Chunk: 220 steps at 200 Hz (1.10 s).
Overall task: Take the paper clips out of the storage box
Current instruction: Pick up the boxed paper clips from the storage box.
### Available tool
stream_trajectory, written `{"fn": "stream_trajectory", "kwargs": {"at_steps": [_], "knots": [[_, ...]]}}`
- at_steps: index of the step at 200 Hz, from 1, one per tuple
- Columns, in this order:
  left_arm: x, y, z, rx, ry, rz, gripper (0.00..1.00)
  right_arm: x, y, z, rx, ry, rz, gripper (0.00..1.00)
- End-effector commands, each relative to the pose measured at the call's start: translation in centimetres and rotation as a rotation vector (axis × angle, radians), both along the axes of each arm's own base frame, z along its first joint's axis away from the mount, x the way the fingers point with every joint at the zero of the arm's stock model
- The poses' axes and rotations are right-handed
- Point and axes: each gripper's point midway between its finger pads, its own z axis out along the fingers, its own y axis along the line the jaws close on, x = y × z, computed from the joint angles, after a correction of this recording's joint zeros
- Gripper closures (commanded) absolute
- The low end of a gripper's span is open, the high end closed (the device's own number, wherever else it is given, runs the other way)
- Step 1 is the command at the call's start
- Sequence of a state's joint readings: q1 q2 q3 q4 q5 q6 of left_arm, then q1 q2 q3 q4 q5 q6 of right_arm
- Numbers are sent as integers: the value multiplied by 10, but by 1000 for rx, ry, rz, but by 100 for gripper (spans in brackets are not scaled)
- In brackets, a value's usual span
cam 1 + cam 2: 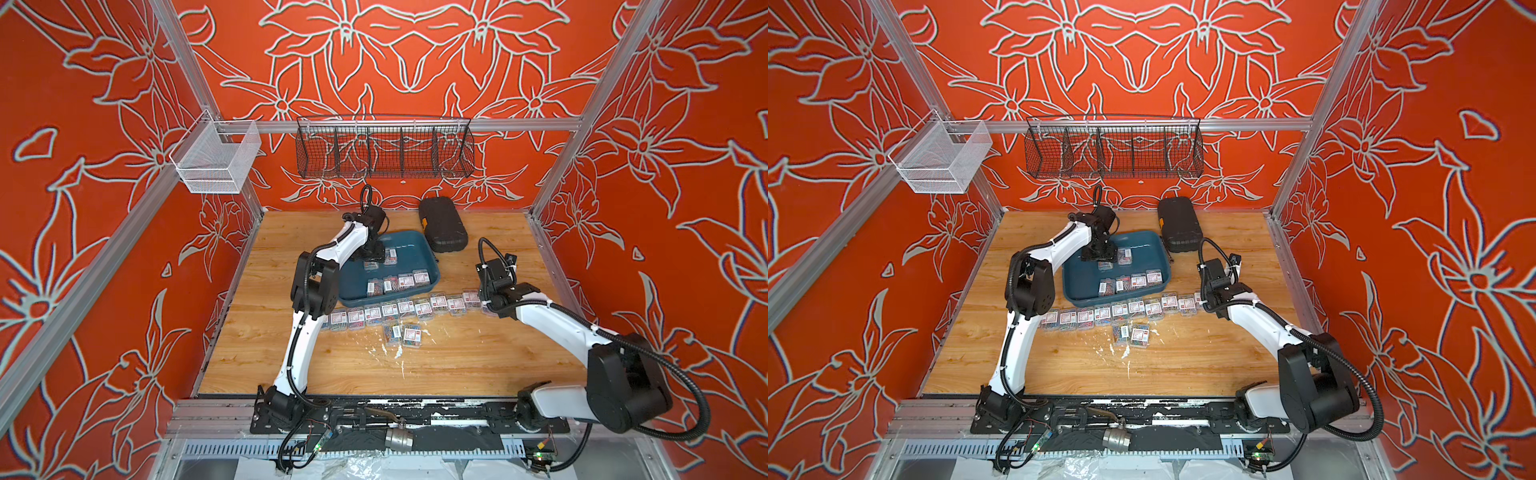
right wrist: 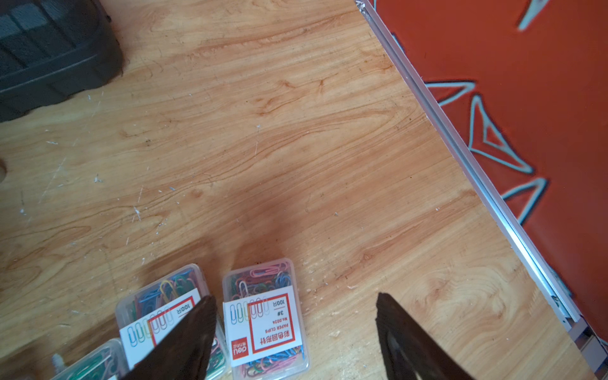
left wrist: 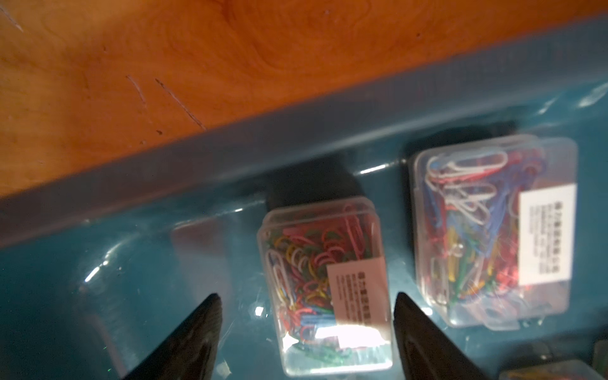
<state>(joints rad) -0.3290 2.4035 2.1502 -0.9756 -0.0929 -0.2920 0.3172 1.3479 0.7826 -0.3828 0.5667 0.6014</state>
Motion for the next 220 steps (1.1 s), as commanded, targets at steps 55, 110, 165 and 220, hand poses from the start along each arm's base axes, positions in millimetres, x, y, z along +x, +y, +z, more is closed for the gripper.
{"fn": "stream_trajectory", "kwargs": {"at_steps": [55,110,165,220], "knots": [[-4,0,-22,8,50,61,32,2,0,4,2,-9,-3,21],[-2,-2,-32,8,64,75,46,3,0,4,2,-9,-1,21],[-12,-10,18,47,-12,68,65,3,1,4,1,-6,-1,21],[-53,-17,89,50,-116,104,75,3,0,3,0,-4,-1,22]]}}
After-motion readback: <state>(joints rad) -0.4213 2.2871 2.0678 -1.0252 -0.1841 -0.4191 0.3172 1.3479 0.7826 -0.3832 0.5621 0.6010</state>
